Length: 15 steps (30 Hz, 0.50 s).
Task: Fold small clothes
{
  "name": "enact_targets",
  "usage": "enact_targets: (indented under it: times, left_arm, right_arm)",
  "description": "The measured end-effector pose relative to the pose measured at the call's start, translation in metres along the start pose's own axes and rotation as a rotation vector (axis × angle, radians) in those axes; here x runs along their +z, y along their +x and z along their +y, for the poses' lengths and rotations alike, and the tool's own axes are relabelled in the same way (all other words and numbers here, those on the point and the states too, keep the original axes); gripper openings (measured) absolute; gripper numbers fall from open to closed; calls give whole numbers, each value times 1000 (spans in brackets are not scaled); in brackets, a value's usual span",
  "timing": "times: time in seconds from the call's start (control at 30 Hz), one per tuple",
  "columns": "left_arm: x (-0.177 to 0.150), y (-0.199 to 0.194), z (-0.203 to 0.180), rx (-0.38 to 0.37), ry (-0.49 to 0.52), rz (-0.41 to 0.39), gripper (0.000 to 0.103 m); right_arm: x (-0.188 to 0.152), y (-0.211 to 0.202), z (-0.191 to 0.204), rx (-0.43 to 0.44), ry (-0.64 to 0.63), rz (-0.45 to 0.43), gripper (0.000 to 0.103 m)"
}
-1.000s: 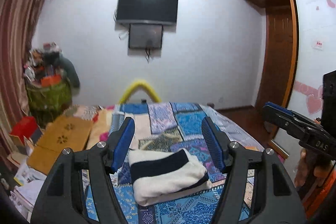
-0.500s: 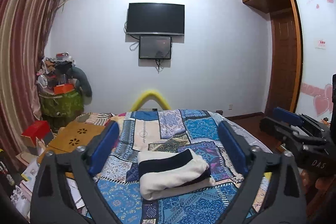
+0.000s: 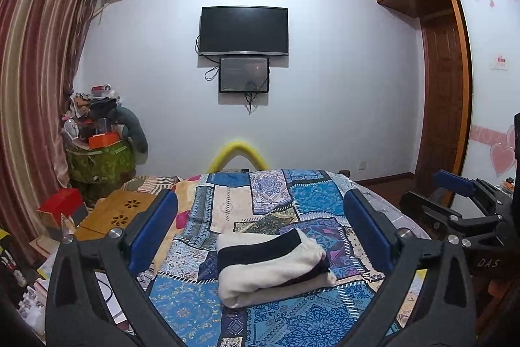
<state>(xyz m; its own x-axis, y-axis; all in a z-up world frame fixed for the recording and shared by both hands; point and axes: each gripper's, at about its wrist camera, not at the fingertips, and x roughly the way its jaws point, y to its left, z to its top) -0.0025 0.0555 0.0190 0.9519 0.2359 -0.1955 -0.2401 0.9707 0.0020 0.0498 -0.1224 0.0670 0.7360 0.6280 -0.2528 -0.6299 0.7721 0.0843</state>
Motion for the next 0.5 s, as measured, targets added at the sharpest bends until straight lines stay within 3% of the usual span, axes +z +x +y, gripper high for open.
enact_targets:
  times: [0.5]
  left_arm:
    - [-4,4,-5,-2,9,14,103]
  right_arm:
    - [1,-2,-6,-7,20,22,103]
